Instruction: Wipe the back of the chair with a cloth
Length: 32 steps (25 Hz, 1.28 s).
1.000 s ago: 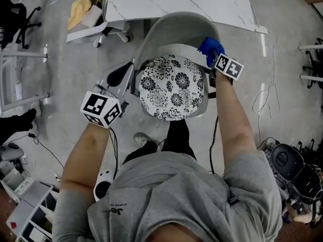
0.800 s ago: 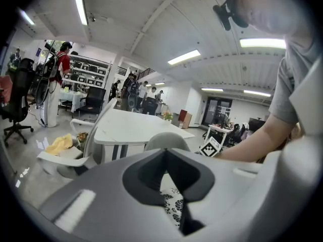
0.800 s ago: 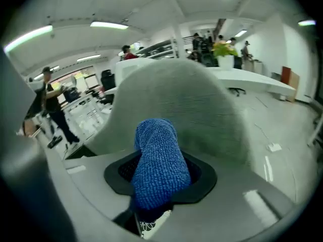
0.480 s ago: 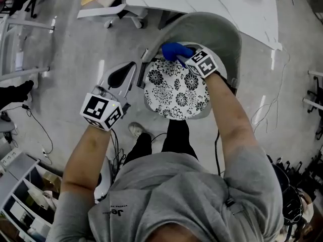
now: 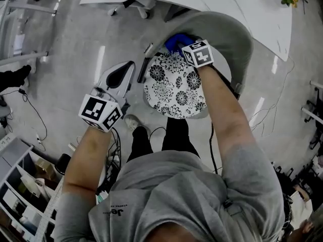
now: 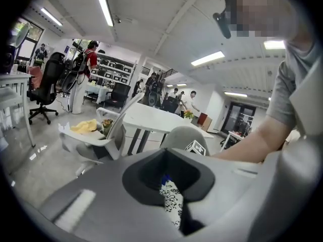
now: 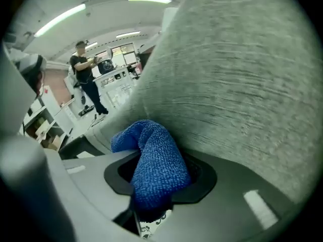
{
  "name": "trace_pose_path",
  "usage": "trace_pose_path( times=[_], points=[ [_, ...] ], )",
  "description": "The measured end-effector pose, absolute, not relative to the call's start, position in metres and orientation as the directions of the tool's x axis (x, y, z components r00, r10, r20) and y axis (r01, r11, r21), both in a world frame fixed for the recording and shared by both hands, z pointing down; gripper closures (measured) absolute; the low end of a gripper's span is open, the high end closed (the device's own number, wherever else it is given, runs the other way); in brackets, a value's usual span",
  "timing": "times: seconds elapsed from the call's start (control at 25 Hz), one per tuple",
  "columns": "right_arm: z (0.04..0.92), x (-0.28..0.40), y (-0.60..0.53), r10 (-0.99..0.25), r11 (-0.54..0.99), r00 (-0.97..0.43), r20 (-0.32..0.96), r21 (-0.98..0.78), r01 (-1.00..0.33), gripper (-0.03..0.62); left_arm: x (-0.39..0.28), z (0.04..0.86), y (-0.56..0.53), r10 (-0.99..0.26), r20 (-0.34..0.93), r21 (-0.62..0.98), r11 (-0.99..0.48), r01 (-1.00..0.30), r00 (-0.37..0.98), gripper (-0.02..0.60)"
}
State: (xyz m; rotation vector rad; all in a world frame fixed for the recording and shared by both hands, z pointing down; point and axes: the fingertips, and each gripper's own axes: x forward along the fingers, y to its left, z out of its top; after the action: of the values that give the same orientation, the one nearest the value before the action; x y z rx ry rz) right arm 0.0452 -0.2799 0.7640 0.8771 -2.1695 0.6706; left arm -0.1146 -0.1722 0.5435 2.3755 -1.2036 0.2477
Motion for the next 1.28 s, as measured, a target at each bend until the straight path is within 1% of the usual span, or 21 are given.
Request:
trace_pose_path(
  times=[0.12,0.28,0.4,0.52,0.8,1.0,1.28],
  points=[
    [0.767,0.080,-0.291,-0.458,0.498,-0.469,0.755,-0.219,-0.839,0.462,-0.110,0.545,-0.174,-0.708,0.361,0.322,-0.516,-0.794,0.607,0.523],
    [0.762,0.127,-0.298,-0.528,0.354,-0.387,0.756,-0.218,-0.909,0.461,-0.096,0.542,-0.177,-0.688,0.362,0.319,-0.542,-0.777,0.629,0.523],
    [0.760,0.169,-0.293,-0.583,0.195,-0.317,0.748,-0.249,-0.949,0.461,-0.082,0.539,-0.176,-0.666,0.363,0.314,-0.571,-0.759,0.651,0.523],
    [0.756,0.211,-0.284,-0.625,0.051,-0.244,0.742,-0.273,-0.961,0.462,-0.070,0.534,-0.179,-0.641,0.360,0.305,-0.606,-0.735,0.678,0.523],
    [0.744,0.287,-0.241,-0.672,-0.165,-0.089,0.735,-0.266,-0.950,0.463,-0.046,0.530,-0.175,-0.569,0.358,0.285,-0.689,-0.667,0.741,0.523],
    [0.733,0.315,-0.209,-0.677,-0.275,-0.004,0.736,-0.258,-0.926,0.464,-0.050,0.519,-0.167,-0.545,0.353,0.266,-0.721,-0.640,0.760,0.523],
    [0.715,0.334,-0.189,-0.684,-0.309,0.053,0.728,-0.223,-0.925,0.465,-0.065,0.509,-0.166,-0.556,0.324,0.256,-0.728,-0.636,0.766,0.523]
  ],
)
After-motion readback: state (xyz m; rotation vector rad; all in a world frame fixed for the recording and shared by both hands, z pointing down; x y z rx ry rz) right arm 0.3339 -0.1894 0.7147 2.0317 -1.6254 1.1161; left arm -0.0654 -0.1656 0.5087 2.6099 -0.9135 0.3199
